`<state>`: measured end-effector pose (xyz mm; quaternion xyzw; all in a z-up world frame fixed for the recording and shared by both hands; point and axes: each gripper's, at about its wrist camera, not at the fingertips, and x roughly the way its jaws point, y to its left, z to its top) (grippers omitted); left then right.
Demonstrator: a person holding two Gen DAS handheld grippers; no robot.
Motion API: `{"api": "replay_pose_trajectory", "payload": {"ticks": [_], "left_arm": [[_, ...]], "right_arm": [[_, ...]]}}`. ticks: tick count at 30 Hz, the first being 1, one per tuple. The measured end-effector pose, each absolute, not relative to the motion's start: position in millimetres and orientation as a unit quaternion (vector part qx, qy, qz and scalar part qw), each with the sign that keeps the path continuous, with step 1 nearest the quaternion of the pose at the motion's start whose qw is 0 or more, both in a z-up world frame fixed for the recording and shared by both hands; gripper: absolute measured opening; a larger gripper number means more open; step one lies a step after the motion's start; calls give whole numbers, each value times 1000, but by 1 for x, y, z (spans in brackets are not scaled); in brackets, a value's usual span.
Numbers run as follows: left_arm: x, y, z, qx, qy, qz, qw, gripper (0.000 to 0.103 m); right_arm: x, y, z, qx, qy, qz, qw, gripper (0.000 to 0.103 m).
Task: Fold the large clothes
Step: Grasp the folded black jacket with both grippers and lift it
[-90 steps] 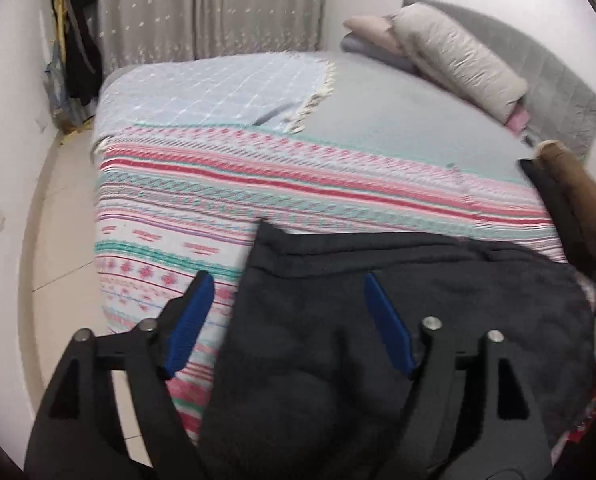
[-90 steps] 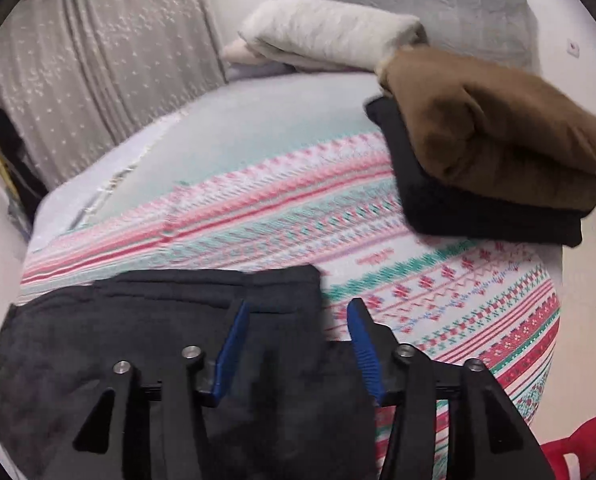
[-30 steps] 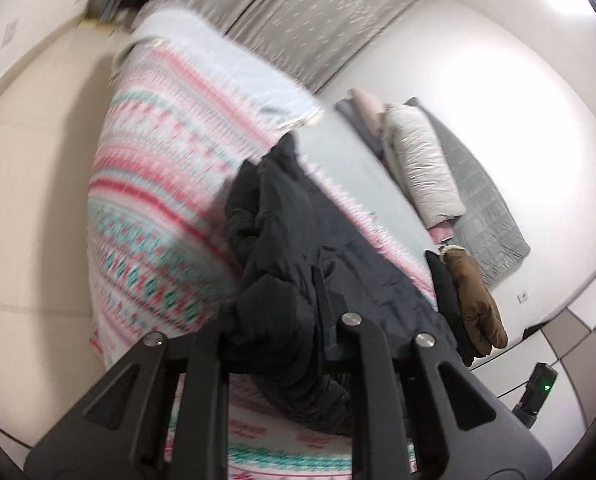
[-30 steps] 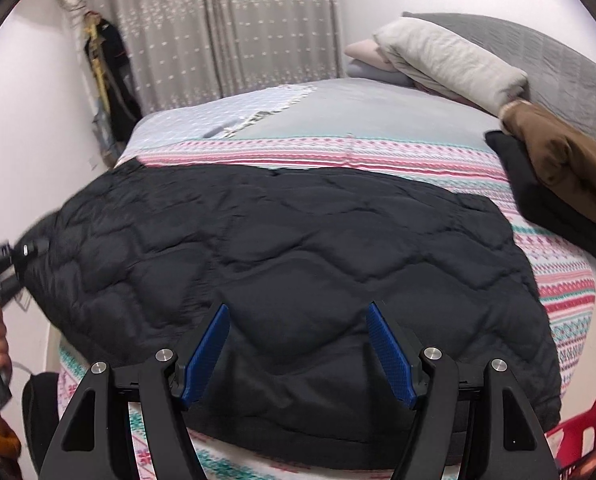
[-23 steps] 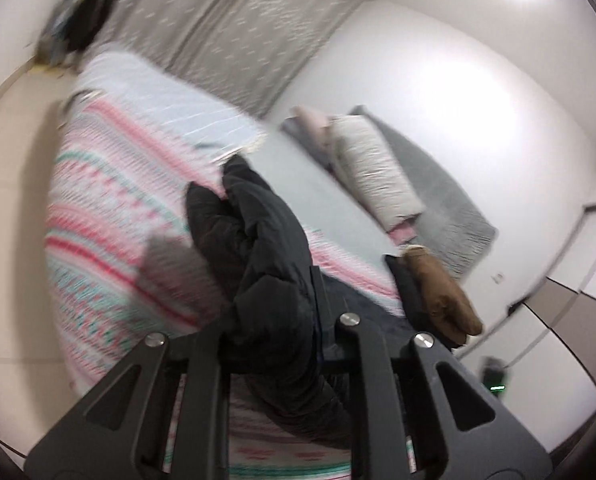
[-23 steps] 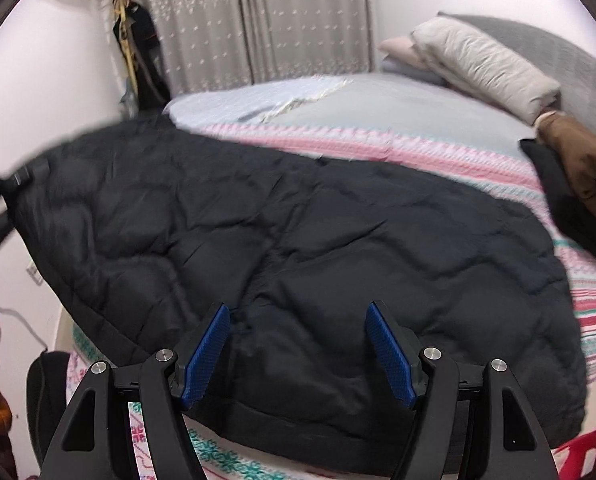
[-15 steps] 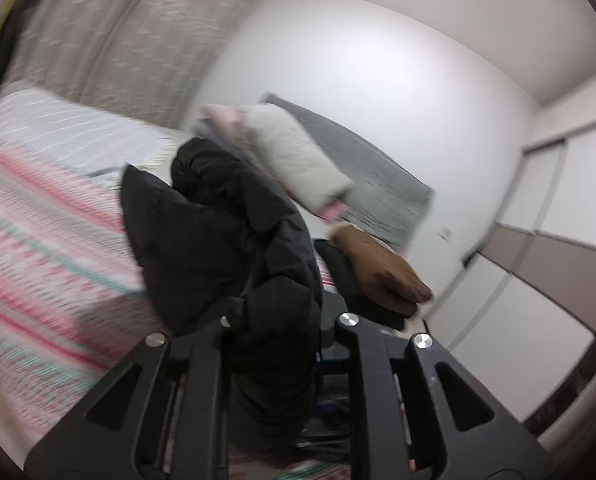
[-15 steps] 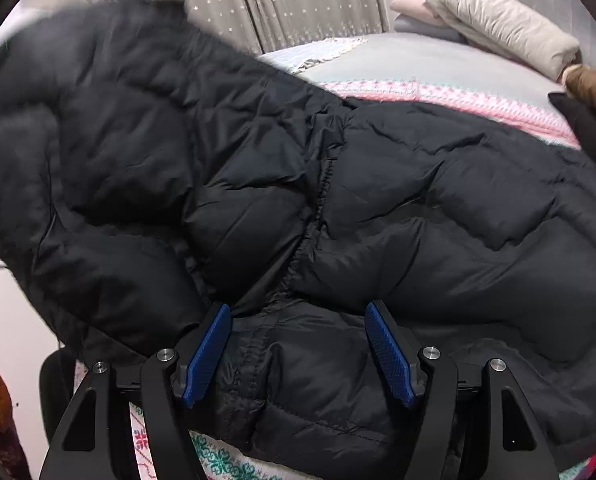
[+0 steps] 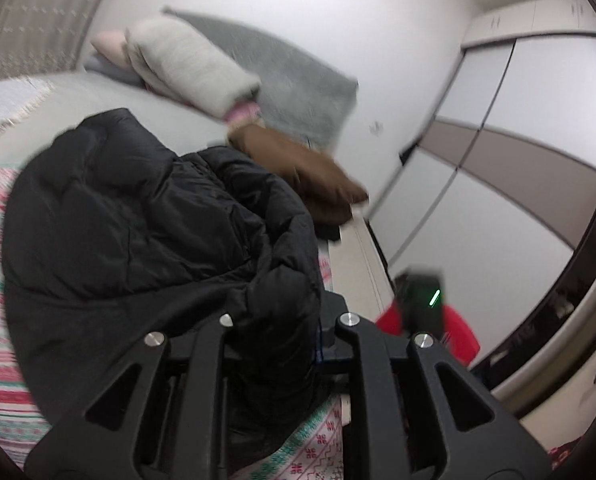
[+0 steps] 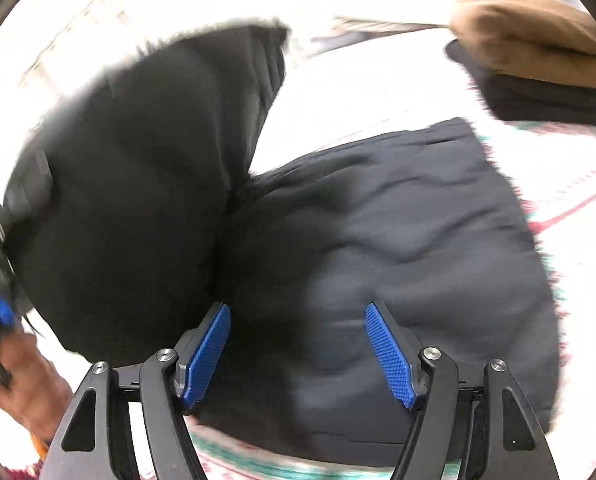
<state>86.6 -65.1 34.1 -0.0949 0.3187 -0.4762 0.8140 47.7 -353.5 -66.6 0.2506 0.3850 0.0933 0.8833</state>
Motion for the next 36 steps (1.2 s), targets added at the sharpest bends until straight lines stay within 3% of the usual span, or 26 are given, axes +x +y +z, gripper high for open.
{"api": "replay_pose_trajectory", "payload": {"ticks": [8, 12, 14, 16, 20, 22, 28, 29, 30, 31, 36], "left_arm": [[78, -123, -46, -30, 442, -525, 726, 25], [63, -123, -46, -9, 439, -529, 726, 27], [57, -120, -39, -2, 434, -528, 730, 35], [52, -119, -30, 0, 428, -534, 729, 55], [34, -111, -8, 29, 405, -531, 744, 67], [23, -105, 0, 50, 397, -523, 752, 78], [2, -60, 26, 73, 377, -508, 771, 81], [2, -52, 30, 70, 376, -503, 775, 82], [7, -46, 33, 66, 375, -498, 779, 82], [12, -36, 36, 60, 374, -491, 785, 82], [38, 7, 42, 27, 363, -433, 825, 85]], "right_arm": [[23, -431, -64, 301, 360, 11, 883, 72], [37, -438, -47, 309, 352, 29, 883, 72], [51, -428, -39, 299, 353, 50, 885, 72], [66, -418, -33, 287, 360, 74, 885, 72], [100, -397, -29, 262, 382, 126, 877, 72], [115, -391, -31, 249, 394, 134, 875, 72], [145, -370, -47, 246, 426, 174, 853, 70], [147, -365, -45, 240, 426, 182, 853, 58], [147, -361, -44, 234, 427, 192, 852, 21], [147, -355, -40, 226, 431, 203, 850, 11], [124, -351, -7, 199, 387, 183, 882, 7]]}}
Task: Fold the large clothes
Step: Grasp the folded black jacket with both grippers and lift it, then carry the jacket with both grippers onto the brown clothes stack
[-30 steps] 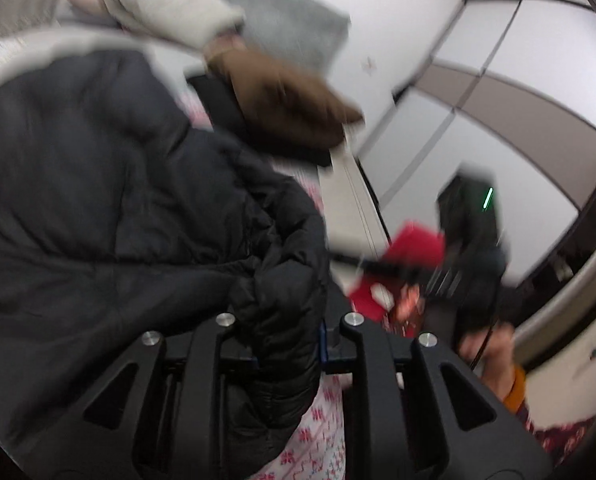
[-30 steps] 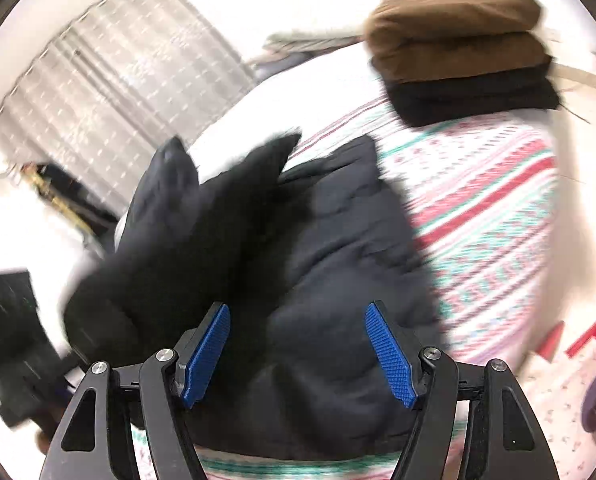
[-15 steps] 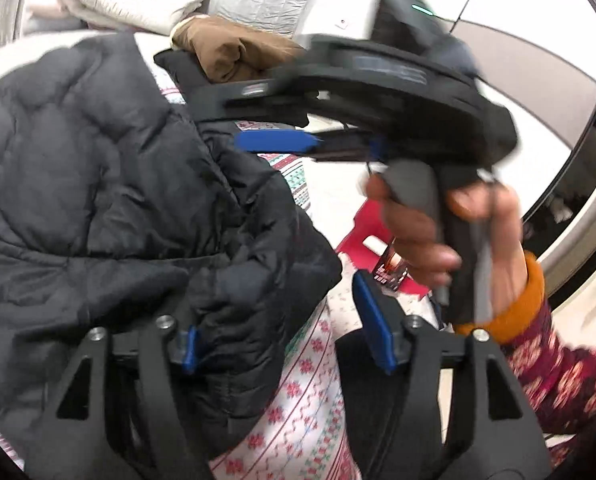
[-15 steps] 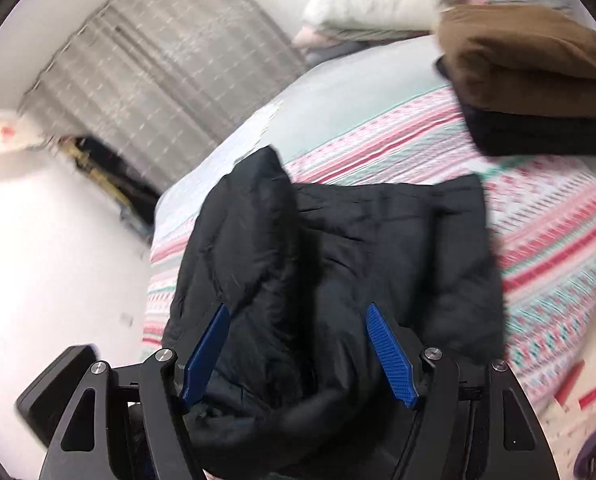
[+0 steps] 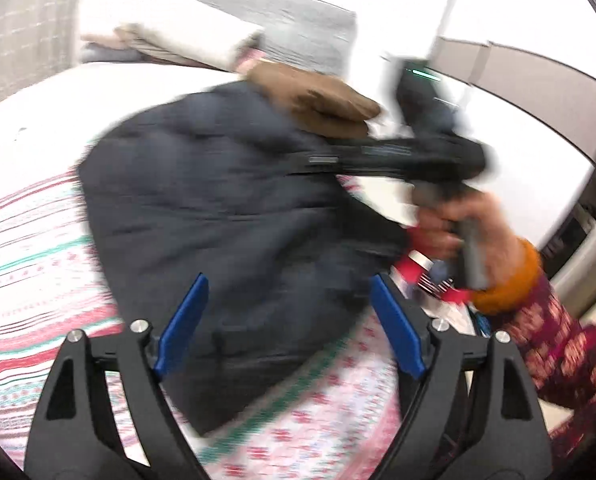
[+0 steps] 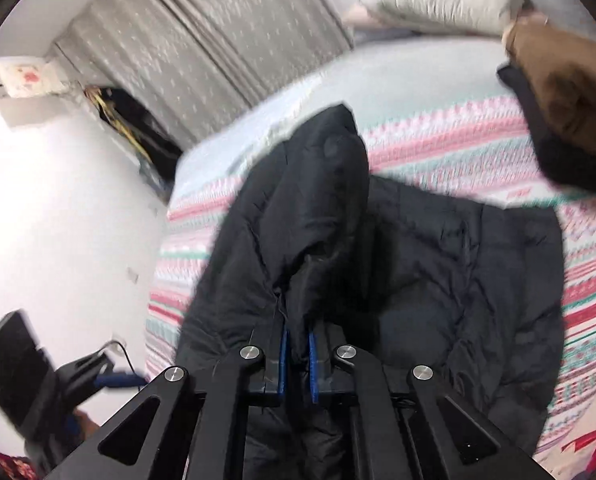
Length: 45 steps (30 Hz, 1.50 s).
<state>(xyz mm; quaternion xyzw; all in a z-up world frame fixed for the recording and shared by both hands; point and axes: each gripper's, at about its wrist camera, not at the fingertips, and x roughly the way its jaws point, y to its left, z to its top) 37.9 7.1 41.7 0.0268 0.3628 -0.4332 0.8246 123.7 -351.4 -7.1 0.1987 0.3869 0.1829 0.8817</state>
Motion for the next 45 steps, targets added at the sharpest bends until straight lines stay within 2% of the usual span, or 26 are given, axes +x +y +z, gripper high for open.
{"api": "replay_pose_trajectory", "payload": {"ticks": [5, 10, 12, 18, 23, 26, 28, 29, 30, 31, 32, 33, 37, 39, 41, 42, 43, 45], "left_arm": [[91, 32, 17, -25, 405, -377, 832, 85], [128, 21, -32, -82, 482, -366, 792, 85], [134, 21, -35, -102, 494, -370, 781, 85], [122, -10, -10, -29, 448, -353, 821, 86], [125, -22, -19, -24, 450, -366, 814, 88], [128, -30, -20, -28, 456, -370, 809, 90], [132, -33, -23, -23, 464, -372, 804, 90], [134, -37, -26, -23, 469, -377, 798, 90], [137, -38, -29, -27, 477, -382, 791, 90], [143, -37, -33, -37, 488, -386, 782, 91], [146, -38, -33, -44, 494, -386, 778, 92], [151, -36, -37, -55, 499, -387, 773, 95], [173, -27, -63, -144, 544, -409, 718, 98], [181, -25, -78, -187, 560, -418, 690, 98], [186, -22, -89, -227, 560, -428, 672, 88], [186, -18, -87, -234, 548, -430, 678, 73], [185, -15, -81, -230, 535, -431, 689, 62], [184, -7, -66, -219, 510, -433, 710, 54]], "right_arm": [[92, -373, 4, 175, 369, 124, 904, 7], [92, -402, -27, 171, 403, 59, 897, 7], [91, -414, -33, 191, 404, 50, 893, 7], [84, -427, -20, 184, 397, 25, 899, 7], [93, -436, -50, 132, 436, -66, 888, 8], [92, -444, -66, 142, 454, -85, 875, 10], [84, -446, -61, 153, 446, -78, 879, 15], [79, -447, -57, 159, 442, -74, 880, 26], [76, -448, -56, 166, 441, -70, 879, 44], [73, -451, -54, 177, 440, -66, 878, 55], [70, -455, -52, 193, 437, -58, 876, 69], [66, -460, -53, 217, 431, -46, 875, 76], [65, -481, -81, 300, 447, -3, 843, 84], [68, -491, -105, 373, 454, 34, 809, 85], [71, -500, -135, 461, 439, 86, 766, 81], [73, -500, -140, 476, 431, 103, 759, 67], [74, -499, -142, 493, 418, 123, 753, 60], [79, -492, -134, 487, 404, 142, 761, 43]]}}
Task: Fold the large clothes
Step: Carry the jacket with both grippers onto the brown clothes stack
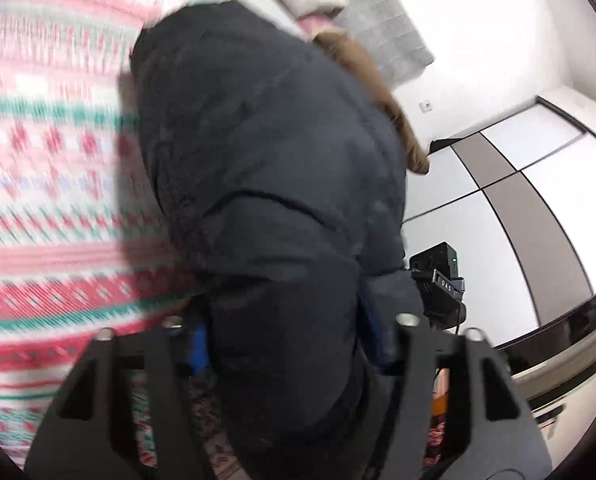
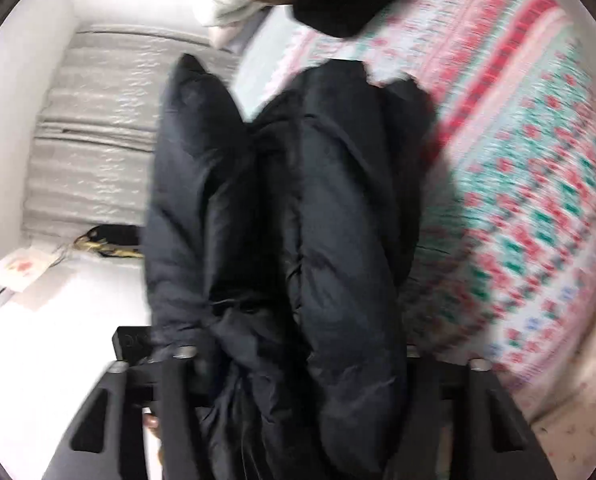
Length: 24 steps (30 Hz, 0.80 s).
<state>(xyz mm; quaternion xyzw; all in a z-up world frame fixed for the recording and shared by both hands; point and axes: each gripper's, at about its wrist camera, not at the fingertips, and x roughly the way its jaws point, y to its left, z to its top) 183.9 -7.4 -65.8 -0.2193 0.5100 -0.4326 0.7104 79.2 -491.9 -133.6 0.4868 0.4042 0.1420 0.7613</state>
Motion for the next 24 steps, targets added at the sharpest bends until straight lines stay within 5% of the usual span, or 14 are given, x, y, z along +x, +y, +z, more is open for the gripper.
{"api": "replay_pose_trajectory", "payload": {"ticks": [3, 8, 10, 12, 15, 20, 22, 24], "left_arm": [[186, 8, -42, -202, 476, -418, 747, 52], [200, 38, -37, -184, 464, -385, 776, 57], [210, 40, -52, -161, 499, -364, 770, 74], [217, 40, -65, -154, 525, -359, 757, 84], [224, 41, -70, -146, 526, -365, 754, 95], [241, 35, -90, -214, 548, -401, 703, 99], [244, 32, -100, -258, 546, -419, 678, 88], [236, 36, -93, -266, 514, -430, 692, 73]], "right_arm": [[101, -475, -114, 454, 405, 156, 778, 34], [135, -441, -93, 417, 401, 170, 797, 32], [145, -432, -101, 403, 422, 154, 797, 43], [150, -425, -108, 381, 455, 121, 796, 78], [160, -426, -120, 379, 481, 118, 781, 95], [165, -430, -137, 414, 481, 158, 757, 96], [167, -425, -137, 408, 481, 177, 756, 93], [172, -417, -142, 434, 467, 237, 733, 59]]}}
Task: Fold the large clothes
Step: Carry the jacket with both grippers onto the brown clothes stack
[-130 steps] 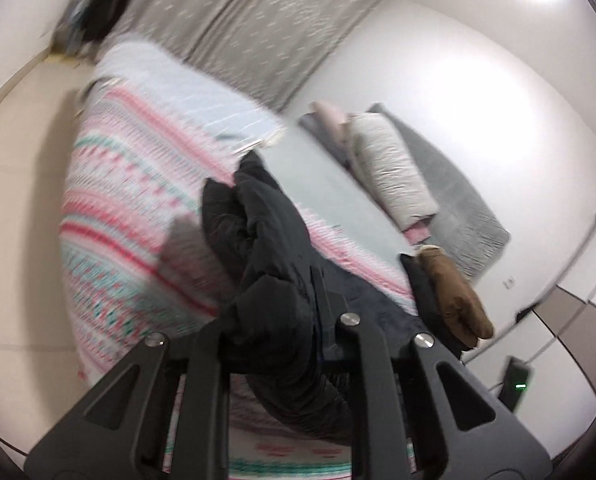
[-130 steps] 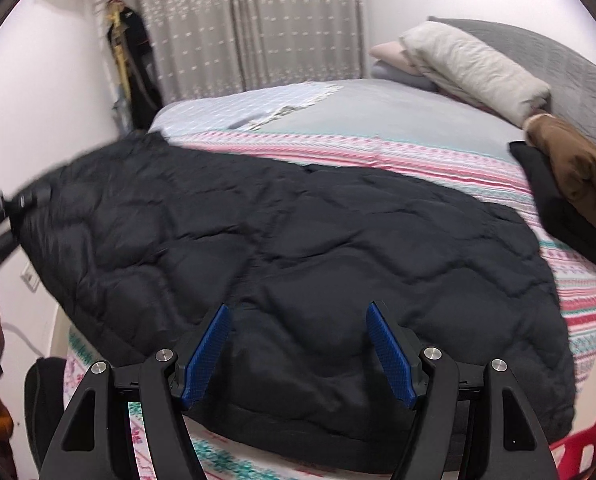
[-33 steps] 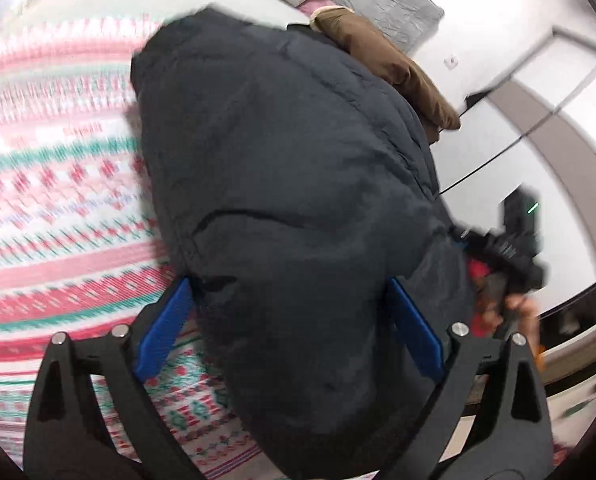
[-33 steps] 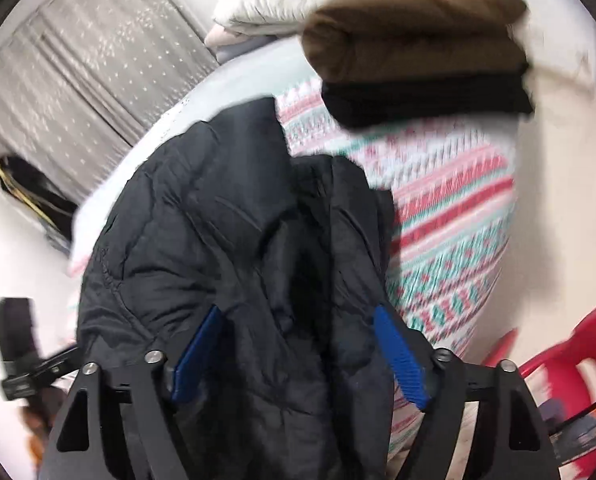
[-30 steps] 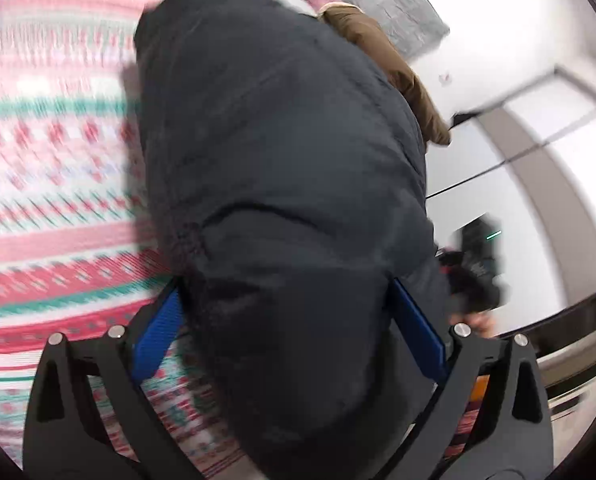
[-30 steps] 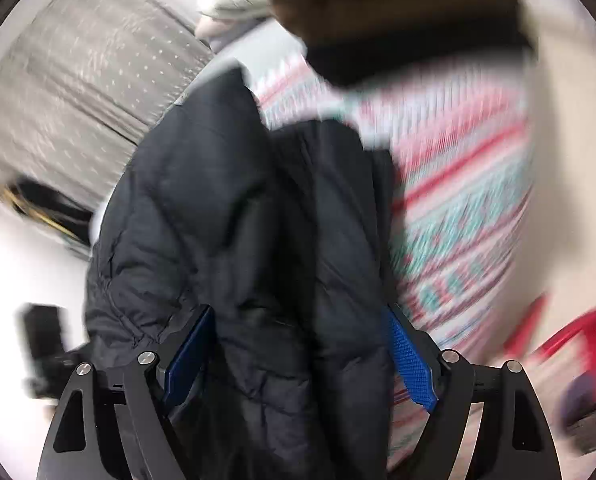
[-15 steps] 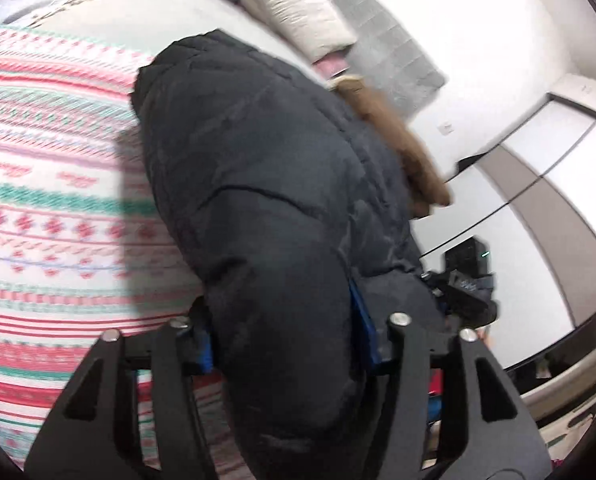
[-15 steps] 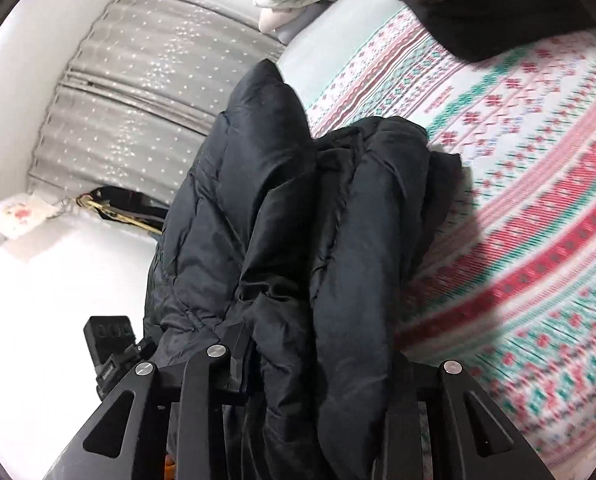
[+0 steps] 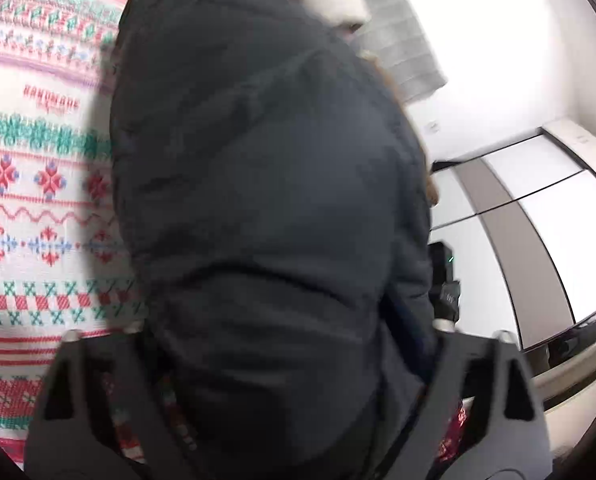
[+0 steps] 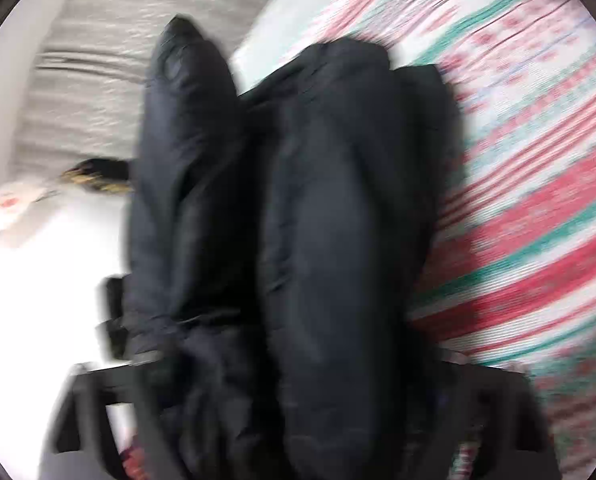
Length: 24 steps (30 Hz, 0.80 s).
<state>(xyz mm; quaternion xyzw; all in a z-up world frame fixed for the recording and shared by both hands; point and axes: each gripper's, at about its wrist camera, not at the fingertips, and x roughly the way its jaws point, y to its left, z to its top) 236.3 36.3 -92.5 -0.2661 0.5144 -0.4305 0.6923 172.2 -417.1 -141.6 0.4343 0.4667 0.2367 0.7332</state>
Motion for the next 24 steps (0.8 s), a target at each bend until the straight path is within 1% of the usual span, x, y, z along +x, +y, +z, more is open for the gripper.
{"api": "replay_pose_trajectory", "payload": {"ticks": [1, 2, 3, 5, 6, 10, 15, 16, 20, 24], "left_arm": [[233, 38, -87, -268, 504, -436, 696, 64], [231, 39, -79, -273, 493, -443, 697, 61], [230, 40, -73, -274, 486, -447, 699, 57], [227, 32, -48, -261, 464, -460, 710, 54], [228, 29, -38, -257, 458, -464, 713, 53], [235, 7, 20, -250, 416, -492, 723, 53], [249, -38, 97, -242, 361, -534, 725, 53], [253, -53, 120, -240, 345, -547, 724, 53], [269, -114, 185, -233, 297, -585, 718, 53], [288, -178, 220, -238, 278, -613, 700, 53]], "right_arm": [[173, -416, -140, 441, 456, 251, 731, 54], [171, -416, -136, 437, 445, 259, 738, 46], [169, -417, -133, 439, 433, 267, 740, 39], [167, -423, -124, 450, 414, 279, 740, 33], [165, -424, -113, 446, 400, 287, 747, 32], [167, -433, -65, 435, 360, 305, 767, 31], [175, -472, 25, 411, 301, 317, 800, 30], [176, -484, 48, 403, 288, 316, 809, 30], [171, -530, 137, 362, 242, 302, 848, 30], [163, -581, 209, 326, 207, 271, 882, 30]]}}
